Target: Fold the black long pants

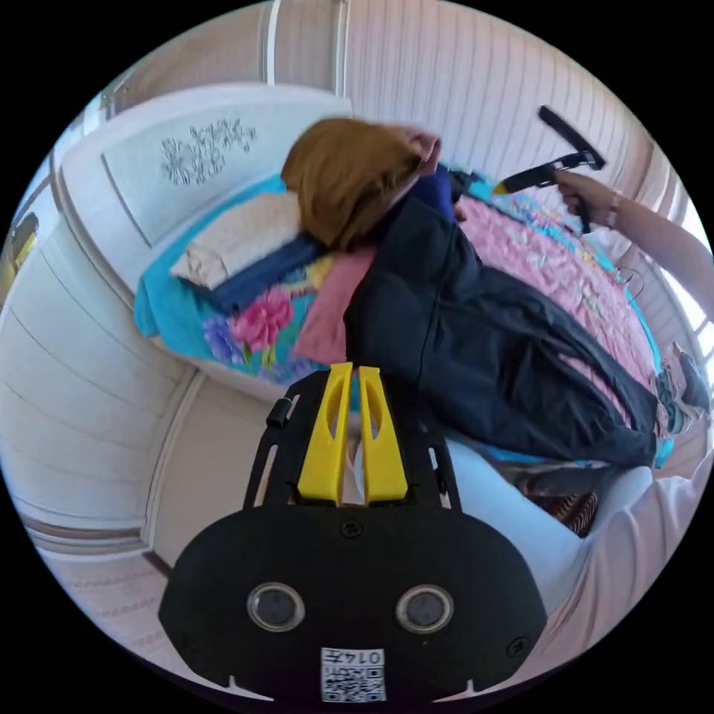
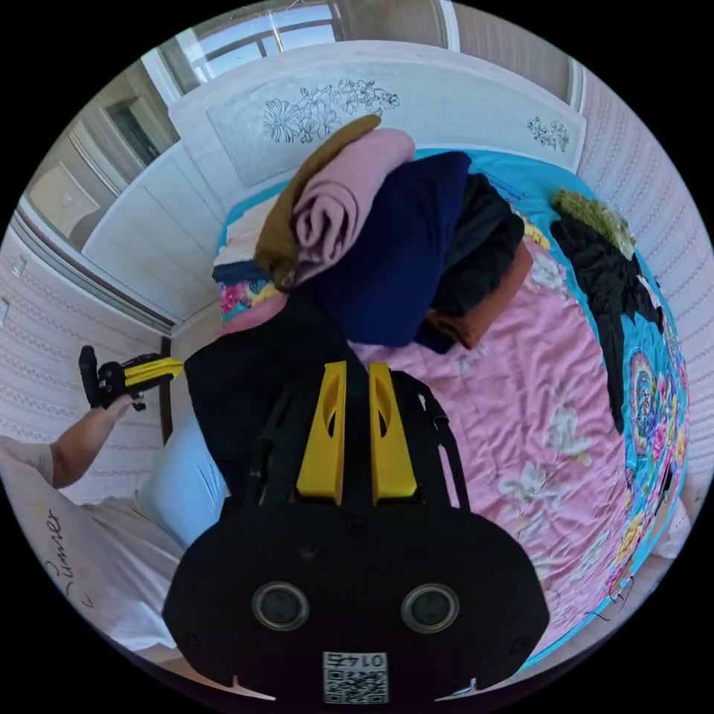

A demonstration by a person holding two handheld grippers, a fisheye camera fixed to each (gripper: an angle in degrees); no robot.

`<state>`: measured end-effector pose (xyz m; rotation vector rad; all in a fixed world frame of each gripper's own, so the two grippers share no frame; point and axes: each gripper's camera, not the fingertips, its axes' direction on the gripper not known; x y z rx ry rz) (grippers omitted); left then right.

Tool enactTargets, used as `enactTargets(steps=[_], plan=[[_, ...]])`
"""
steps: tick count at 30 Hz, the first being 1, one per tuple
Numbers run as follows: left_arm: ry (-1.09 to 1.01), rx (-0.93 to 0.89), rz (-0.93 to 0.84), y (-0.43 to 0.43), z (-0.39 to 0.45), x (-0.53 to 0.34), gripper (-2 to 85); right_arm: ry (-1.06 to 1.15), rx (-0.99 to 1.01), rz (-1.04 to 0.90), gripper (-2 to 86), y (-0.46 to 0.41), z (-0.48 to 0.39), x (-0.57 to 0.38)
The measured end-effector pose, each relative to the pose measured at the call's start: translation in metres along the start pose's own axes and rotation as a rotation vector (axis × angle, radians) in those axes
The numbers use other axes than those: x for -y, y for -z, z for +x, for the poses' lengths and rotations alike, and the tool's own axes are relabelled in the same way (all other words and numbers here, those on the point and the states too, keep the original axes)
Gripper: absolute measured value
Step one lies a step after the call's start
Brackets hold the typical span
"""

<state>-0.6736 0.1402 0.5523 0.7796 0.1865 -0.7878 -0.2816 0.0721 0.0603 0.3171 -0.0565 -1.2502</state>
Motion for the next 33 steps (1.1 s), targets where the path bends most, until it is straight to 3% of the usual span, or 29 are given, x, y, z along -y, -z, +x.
enactTargets(steps=[4,7,9,15,18,24,31,33], plan=[[-0.008,-0.071,0.005,-0.006,0.013,-0.004,-1.0,-0.126,0.035,-0.041,7.3,0.014,0.030,-0.124],[-0.069,-0.140,0.052,0.004,0.034,0.006,-1.0,-0.401,-0.012,-0.014,7.6,0.044,0.057,-0.263],[-0.186,-0.180,0.096,0.006,0.067,0.022,-0.9,-0.667,-0.080,0.032,7.4,0.073,0.062,-0.377],[-0.492,-0.226,0.132,-0.034,0.202,0.085,0.9,-1.084,-0.308,0.064,7.5,0.118,0.018,-0.590],[-0.584,-0.351,0.141,-0.061,0.280,0.118,3.6,-1.218,-0.348,0.123,8.6,0.129,0.008,-0.653],[-0.736,-0.421,0.054,-0.131,0.429,0.162,5.7,-1.299,-0.326,0.207,9.8,0.142,0.032,-0.726],[-0.834,-0.337,-0.088,-0.204,0.552,0.185,6.4,-1.368,-0.283,0.229,9.8,0.150,0.081,-0.791],[-0.801,-0.291,-0.215,-0.240,0.581,0.190,6.7,-1.384,-0.206,0.257,6.6,0.152,0.094,-0.814]])
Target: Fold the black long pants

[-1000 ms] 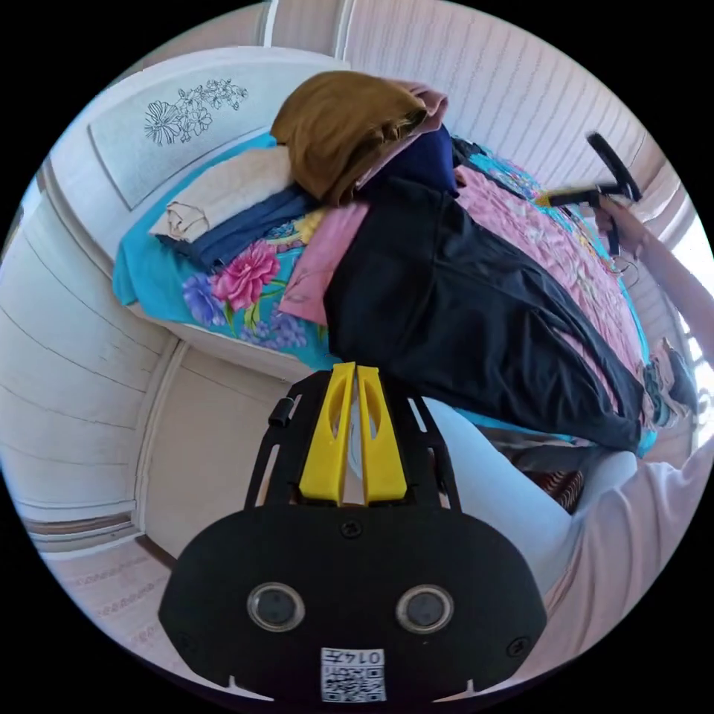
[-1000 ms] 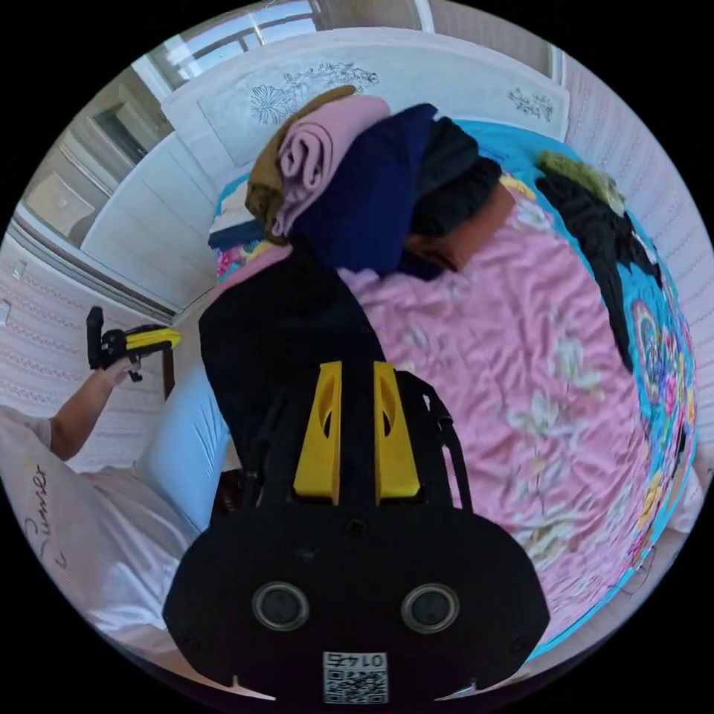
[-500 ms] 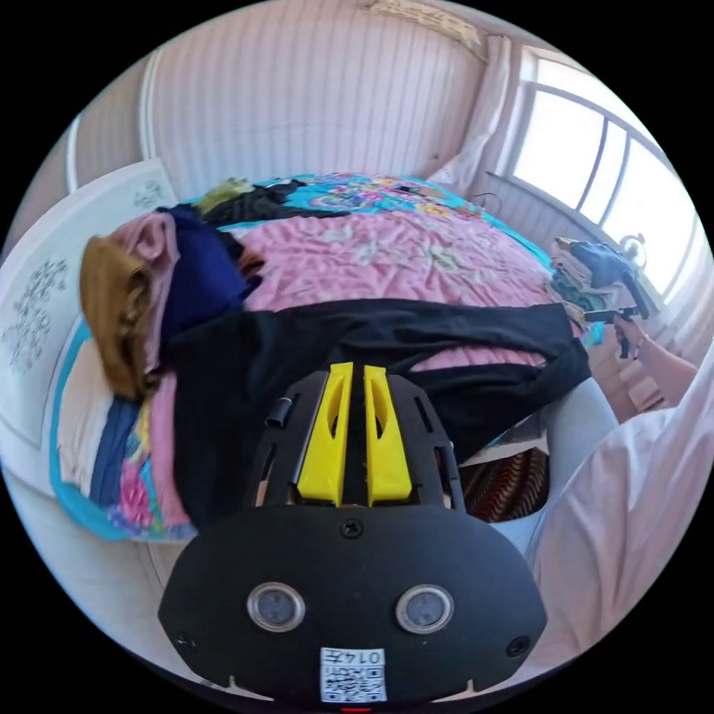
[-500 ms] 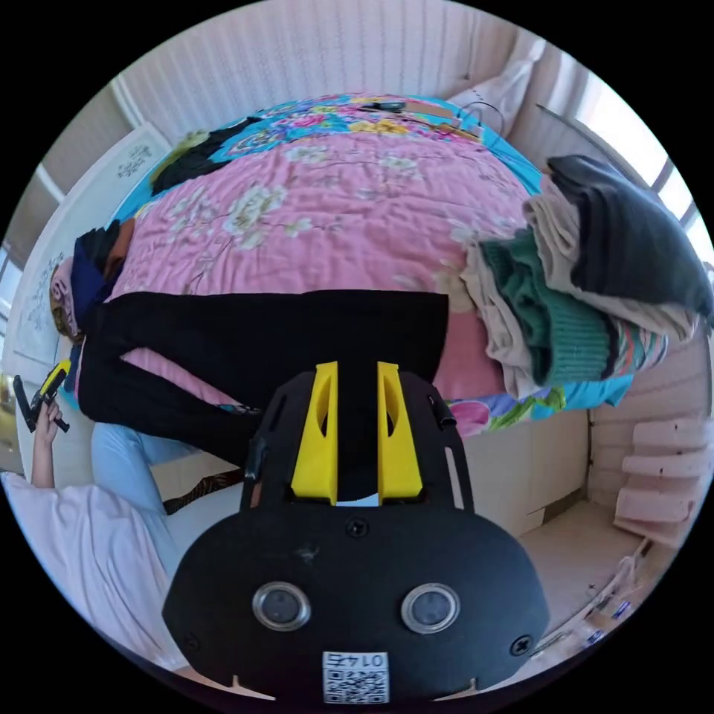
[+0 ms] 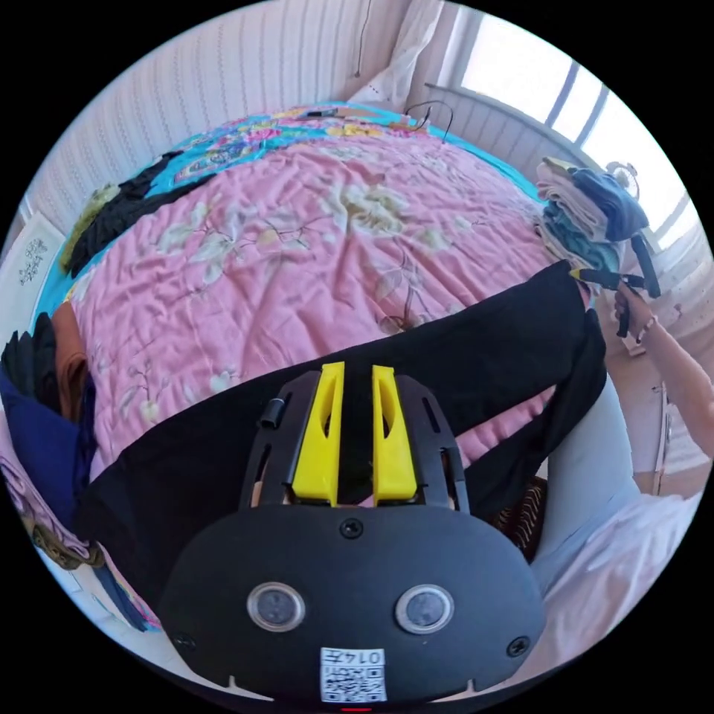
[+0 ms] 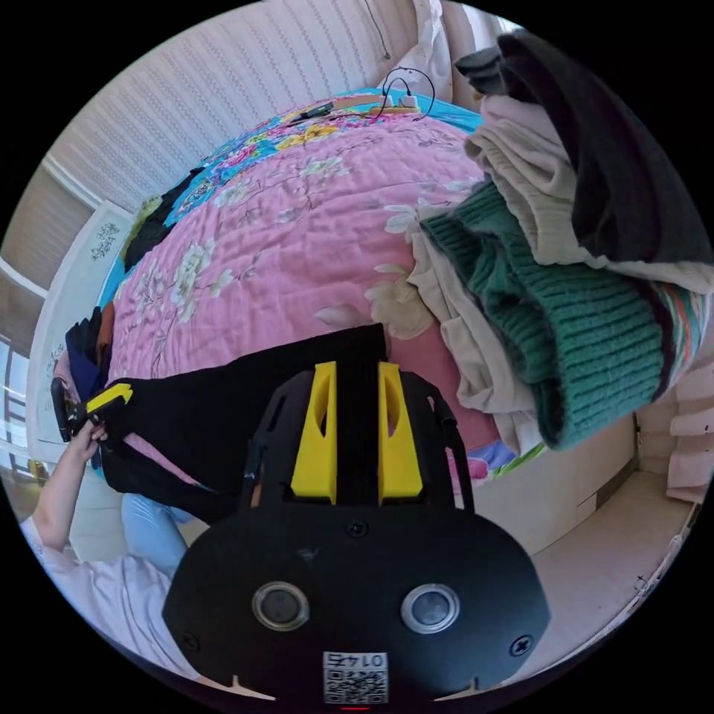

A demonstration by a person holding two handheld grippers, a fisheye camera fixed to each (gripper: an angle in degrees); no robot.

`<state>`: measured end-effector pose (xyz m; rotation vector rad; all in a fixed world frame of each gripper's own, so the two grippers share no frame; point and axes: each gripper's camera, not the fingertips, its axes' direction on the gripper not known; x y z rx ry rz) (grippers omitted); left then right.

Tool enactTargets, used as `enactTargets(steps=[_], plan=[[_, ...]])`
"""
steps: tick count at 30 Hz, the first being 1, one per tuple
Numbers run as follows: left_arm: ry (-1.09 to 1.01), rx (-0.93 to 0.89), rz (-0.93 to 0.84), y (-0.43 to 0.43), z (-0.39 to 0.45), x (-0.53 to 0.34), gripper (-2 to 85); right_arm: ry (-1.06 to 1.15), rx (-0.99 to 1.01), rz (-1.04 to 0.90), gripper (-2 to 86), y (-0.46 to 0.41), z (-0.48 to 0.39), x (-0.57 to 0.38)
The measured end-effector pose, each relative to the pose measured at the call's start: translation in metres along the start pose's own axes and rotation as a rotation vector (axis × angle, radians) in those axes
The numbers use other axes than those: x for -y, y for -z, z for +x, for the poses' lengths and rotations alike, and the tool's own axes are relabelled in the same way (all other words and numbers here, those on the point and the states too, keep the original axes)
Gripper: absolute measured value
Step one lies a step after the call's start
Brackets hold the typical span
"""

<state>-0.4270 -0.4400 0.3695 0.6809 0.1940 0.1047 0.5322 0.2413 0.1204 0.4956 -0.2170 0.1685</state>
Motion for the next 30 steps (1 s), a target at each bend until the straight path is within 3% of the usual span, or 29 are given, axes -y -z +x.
enactTargets(steps=[4,12,18,22,30], plan=[[0.011,0.009,-0.034,-0.035,0.006,0.019,6.3,0.068,0.034,0.008,0.3,0.014,0.022,0.004],[-0.135,0.052,0.006,-0.044,0.029,0.050,-0.7,0.148,0.091,0.149,0.1,0.084,0.079,0.015],[-0.127,-0.002,-0.042,-0.073,0.027,0.063,-0.8,0.139,0.057,-0.007,8.0,0.061,0.112,0.024],[-0.083,-0.018,-0.037,-0.086,0.027,0.070,-0.7,0.097,0.083,-0.096,3.4,0.045,0.129,0.025],[-0.082,-0.029,0.087,-0.058,0.030,0.087,-0.7,0.210,0.042,0.033,-0.2,0.117,0.138,0.046]])
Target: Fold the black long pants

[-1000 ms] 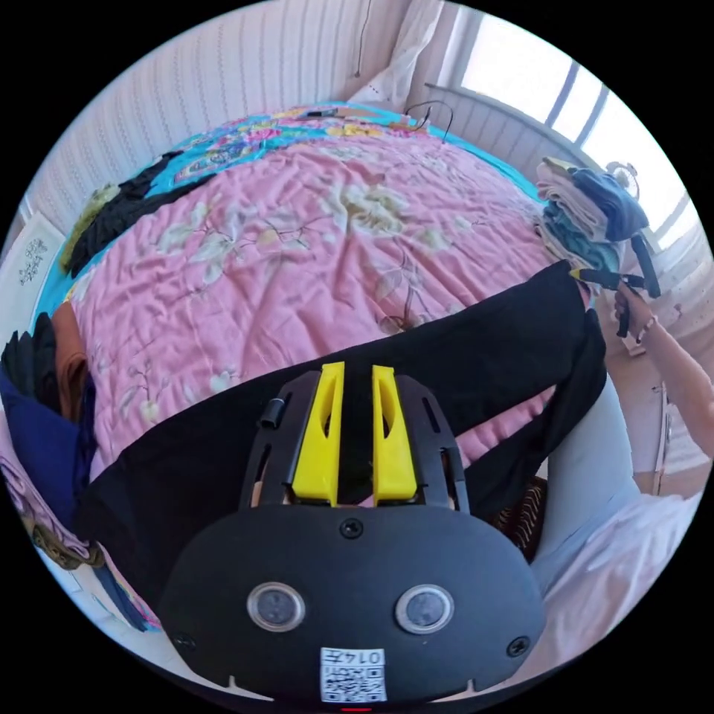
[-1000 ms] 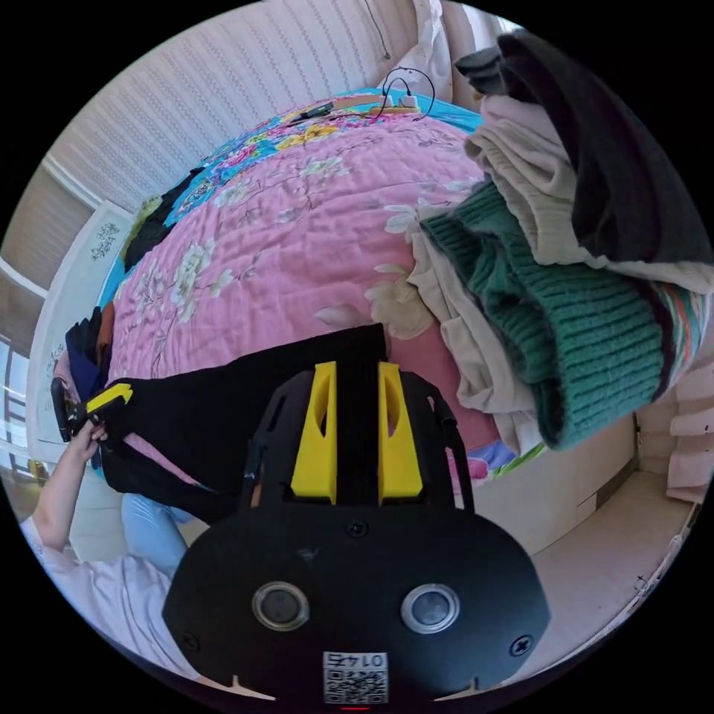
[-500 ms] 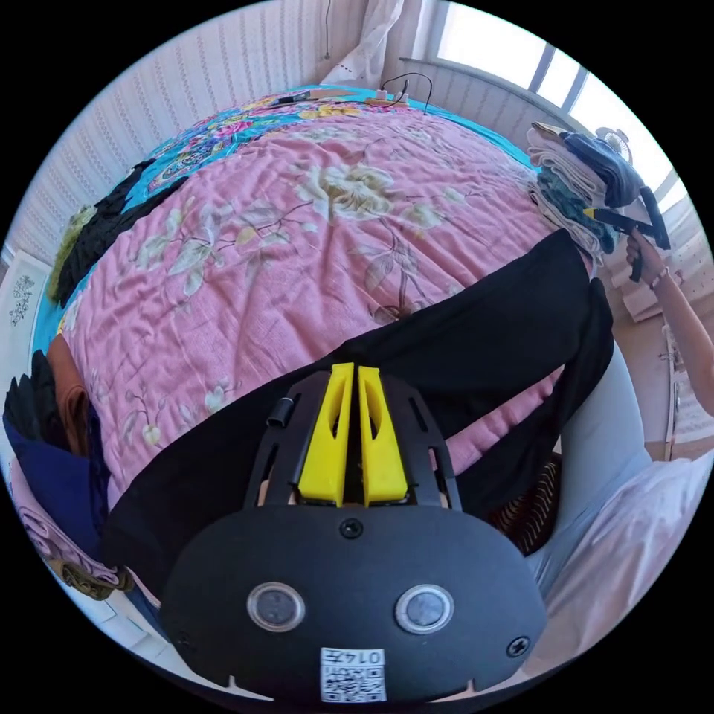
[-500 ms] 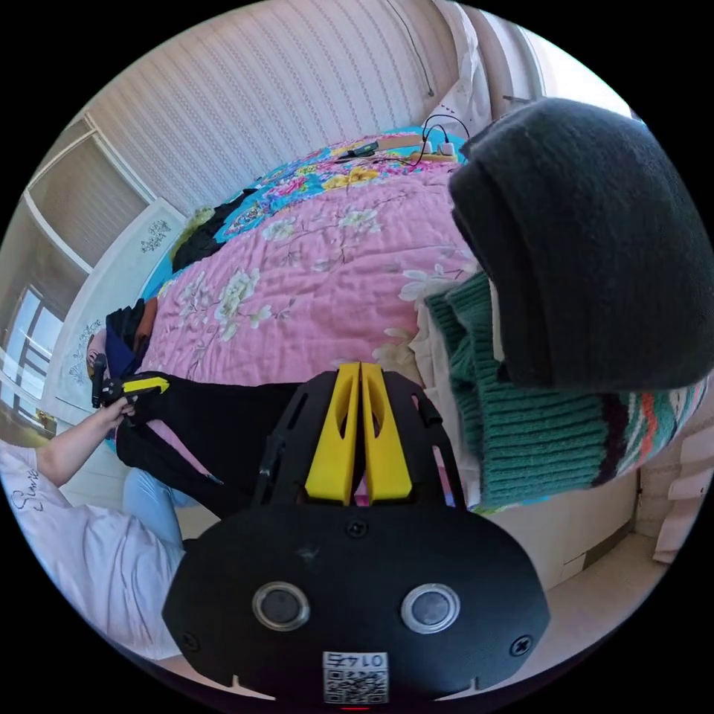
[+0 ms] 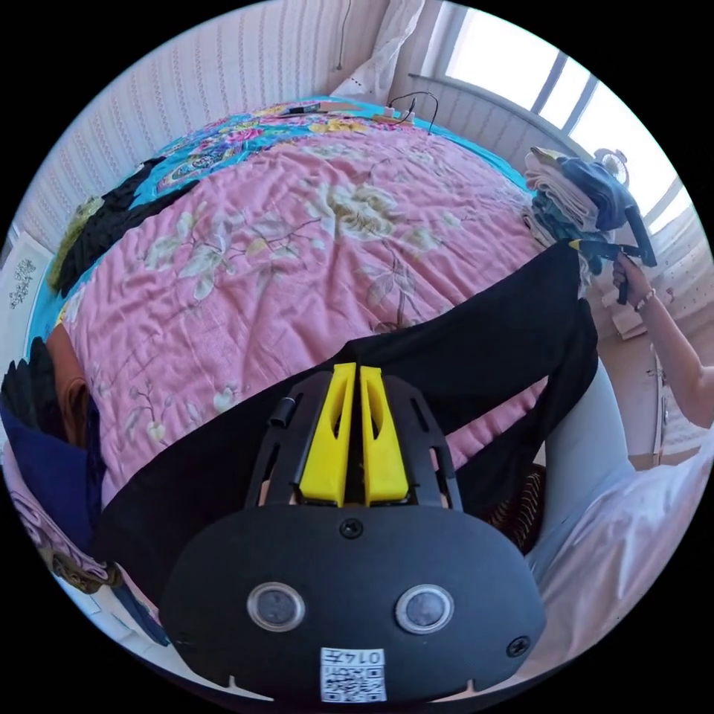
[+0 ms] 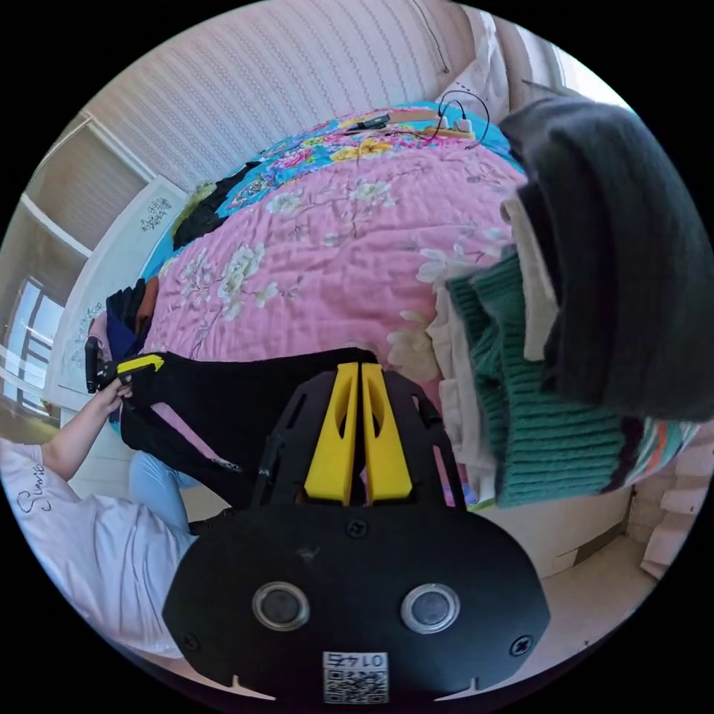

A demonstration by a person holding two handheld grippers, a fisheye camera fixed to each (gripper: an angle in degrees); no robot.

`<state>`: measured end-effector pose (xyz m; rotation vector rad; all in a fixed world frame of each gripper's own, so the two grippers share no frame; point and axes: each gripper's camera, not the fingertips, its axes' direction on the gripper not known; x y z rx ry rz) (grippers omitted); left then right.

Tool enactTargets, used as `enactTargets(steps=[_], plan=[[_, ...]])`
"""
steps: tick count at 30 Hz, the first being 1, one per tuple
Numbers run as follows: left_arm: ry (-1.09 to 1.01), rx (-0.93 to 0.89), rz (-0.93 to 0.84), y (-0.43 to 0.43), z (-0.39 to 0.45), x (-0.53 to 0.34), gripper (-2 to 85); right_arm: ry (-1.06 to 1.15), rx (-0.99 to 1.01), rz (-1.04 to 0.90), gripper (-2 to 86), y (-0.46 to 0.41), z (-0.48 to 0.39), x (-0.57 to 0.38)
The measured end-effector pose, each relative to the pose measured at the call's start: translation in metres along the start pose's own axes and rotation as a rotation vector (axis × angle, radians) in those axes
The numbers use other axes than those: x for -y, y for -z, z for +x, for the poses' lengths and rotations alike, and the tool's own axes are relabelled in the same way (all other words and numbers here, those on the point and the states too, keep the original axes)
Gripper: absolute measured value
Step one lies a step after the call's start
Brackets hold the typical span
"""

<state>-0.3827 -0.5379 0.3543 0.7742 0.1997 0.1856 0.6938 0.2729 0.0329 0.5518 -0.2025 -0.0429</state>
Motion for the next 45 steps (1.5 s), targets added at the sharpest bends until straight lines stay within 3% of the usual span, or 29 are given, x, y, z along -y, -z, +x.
enactTargets(steps=[5,10,12,14,19,26,28,30,34,39,42,45], plan=[[0.072,0.001,0.095,0.011,-0.018,0.028,-0.7,0.029,-0.030,0.015,-0.5,0.014,0.020,0.057],[0.214,0.077,-0.008,-0.046,-0.039,0.057,1.0,-0.020,-0.111,-0.040,-0.1,-0.017,0.037,0.112],[0.302,-0.002,-0.092,-0.077,-0.044,0.052,2.9,-0.027,-0.049,-0.008,0.4,-0.014,0.038,0.115],[0.329,-0.005,-0.022,-0.073,-0.040,0.045,3.9,0.022,0.007,0.029,0.8,-0.005,0.035,0.102],[0.140,0.099,0.108,-0.026,0.006,0.006,4.1,0.101,0.021,-0.036,3.3,0.007,0.038,0.020],[-0.149,-0.044,-0.069,-0.026,0.110,-0.089,5.4,-0.118,0.045,-0.136,9.7,0.003,0.081,-0.085],[-0.157,-0.035,-0.122,-0.045,0.126,-0.103,5.8,-0.171,0.134,-0.128,8.6,-0.007,0.093,-0.091],[-0.120,0.001,-0.140,-0.068,0.135,-0.112,5.6,-0.136,0.183,-0.235,3.6,-0.021,0.097,-0.089],[-0.067,-0.045,-0.174,-0.064,0.135,-0.108,0.7,-0.074,0.167,-0.086,1.9,0.014,0.088,-0.087],[-0.092,0.003,0.016,-0.010,0.149,-0.119,-0.9,-0.065,0.151,0.137,2.5,0.066,0.098,-0.102],[-0.079,0.074,0.072,-0.004,0.152,-0.131,-1.0,-0.168,0.174,0.123,4.8,0.059,0.121,-0.109],[-0.031,0.049,0.004,-0.019,0.150,-0.136,-1.0,-0.247,0.239,0.129,5.5,0.053,0.139,-0.118]])
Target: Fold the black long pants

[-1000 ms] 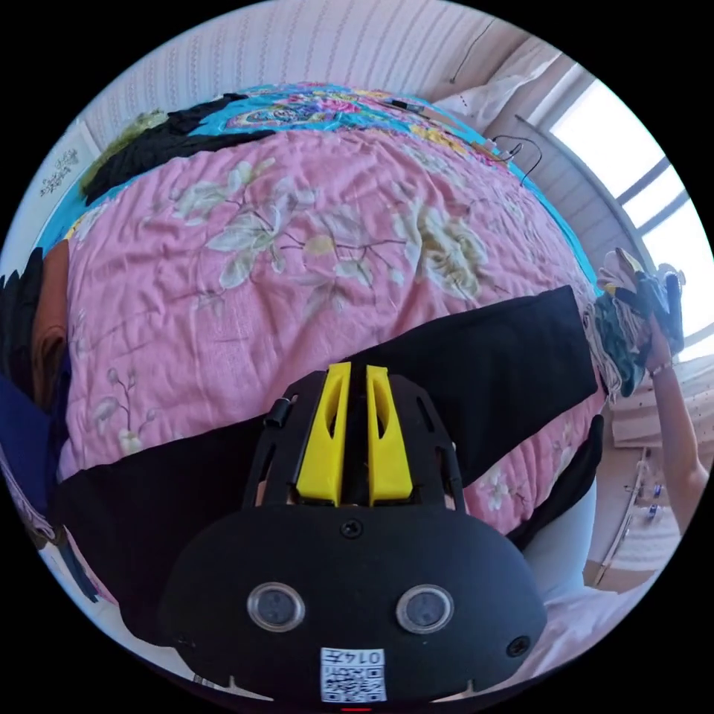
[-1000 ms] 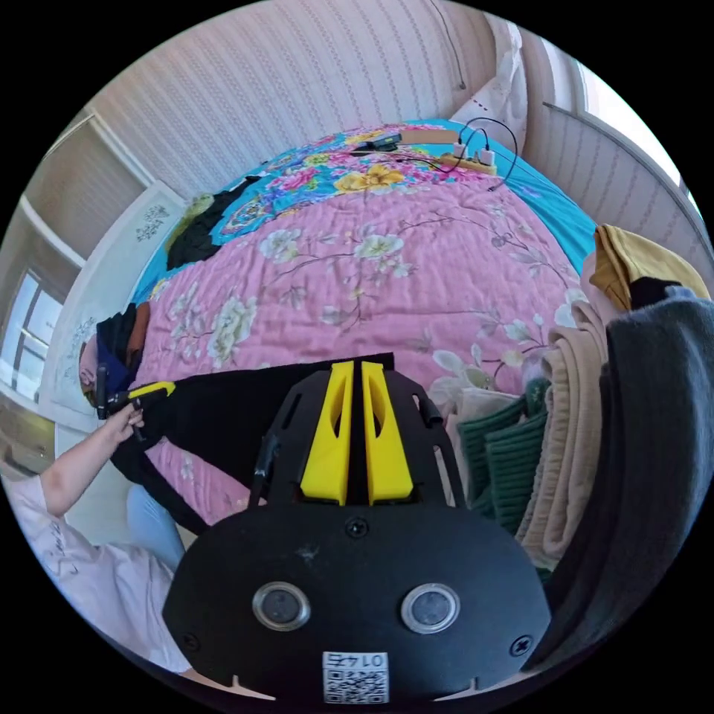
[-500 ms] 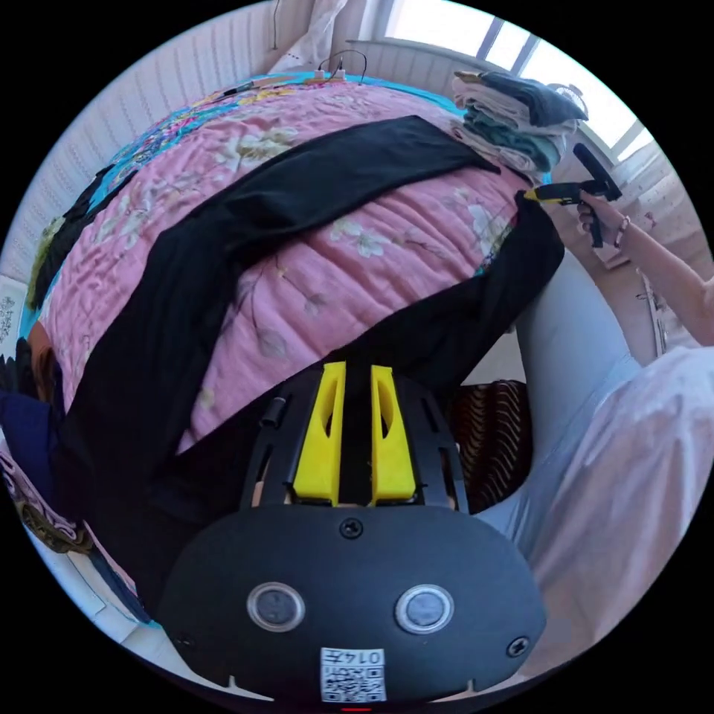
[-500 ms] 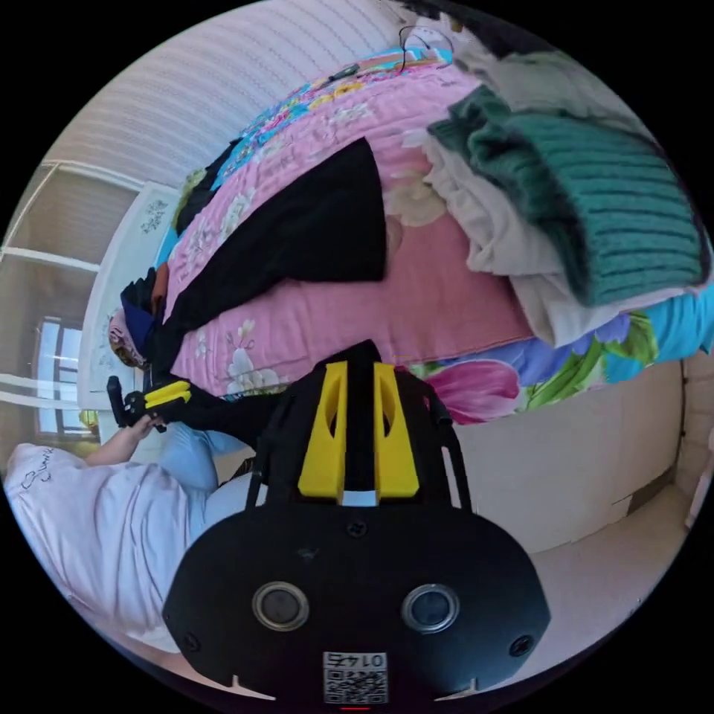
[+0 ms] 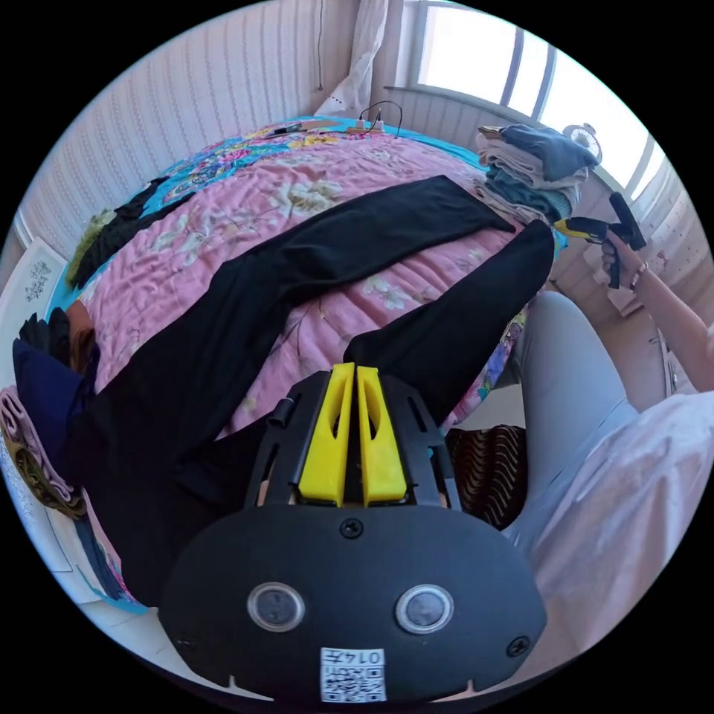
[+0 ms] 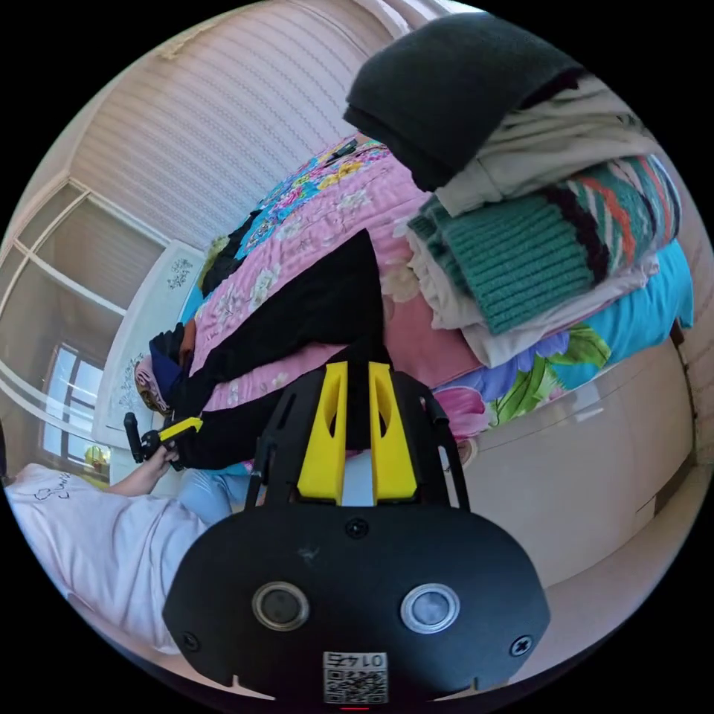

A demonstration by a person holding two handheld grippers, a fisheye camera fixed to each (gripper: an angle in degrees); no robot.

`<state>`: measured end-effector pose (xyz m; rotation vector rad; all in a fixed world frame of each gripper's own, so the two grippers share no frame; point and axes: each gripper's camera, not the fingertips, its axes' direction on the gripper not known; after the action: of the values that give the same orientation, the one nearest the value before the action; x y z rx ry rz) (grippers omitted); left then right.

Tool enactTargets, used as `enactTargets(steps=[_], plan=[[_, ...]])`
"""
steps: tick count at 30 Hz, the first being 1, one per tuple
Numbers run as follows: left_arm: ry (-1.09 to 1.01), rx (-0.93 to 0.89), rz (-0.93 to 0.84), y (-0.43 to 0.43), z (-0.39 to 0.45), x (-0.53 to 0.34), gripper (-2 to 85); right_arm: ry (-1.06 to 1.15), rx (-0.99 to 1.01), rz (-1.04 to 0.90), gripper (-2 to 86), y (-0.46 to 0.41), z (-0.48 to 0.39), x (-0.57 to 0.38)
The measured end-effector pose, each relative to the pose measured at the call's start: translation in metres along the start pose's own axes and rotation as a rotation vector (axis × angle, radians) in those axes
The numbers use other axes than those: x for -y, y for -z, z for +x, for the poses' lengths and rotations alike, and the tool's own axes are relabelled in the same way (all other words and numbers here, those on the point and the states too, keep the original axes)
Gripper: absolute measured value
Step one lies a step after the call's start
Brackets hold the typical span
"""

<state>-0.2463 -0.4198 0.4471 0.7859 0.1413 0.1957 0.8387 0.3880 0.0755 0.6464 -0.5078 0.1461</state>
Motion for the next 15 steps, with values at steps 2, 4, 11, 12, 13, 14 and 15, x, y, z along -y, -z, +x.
enactTargets(steps=[2,4,11,12,13,14,15], plan=[[-0.012,0.012,-0.023,-0.005,0.004,-0.001,-1.0,-0.015,0.016,0.003,6.0,0.000,0.006,-0.003],[-0.020,0.028,-0.064,-0.010,0.008,-0.001,-1.0,-0.021,-0.004,-0.015,6.7,-0.003,0.010,-0.005],[-0.010,0.037,-0.111,-0.009,0.013,-0.002,-1.0,0.001,-0.060,-0.068,9.5,-0.024,0.008,0.000],[-0.013,0.038,-0.104,-0.004,0.014,-0.003,-1.0,0.013,-0.069,-0.043,9.8,-0.025,0.003,0.006],[-0.015,0.039,-0.100,-0.001,0.014,-0.003,-1.0,0.016,-0.074,-0.032,10.0,-0.025,0.001,0.010],[-0.018,0.040,-0.084,0.005,0.014,-0.004,-1.0,0.014,-0.087,-0.009,10.4,-0.027,-0.001,0.017],[-0.025,0.039,-0.066,0.011,0.015,-0.004,-1.0,0.003,-0.106,0.016,10.9,-0.029,0.000,0.023]])
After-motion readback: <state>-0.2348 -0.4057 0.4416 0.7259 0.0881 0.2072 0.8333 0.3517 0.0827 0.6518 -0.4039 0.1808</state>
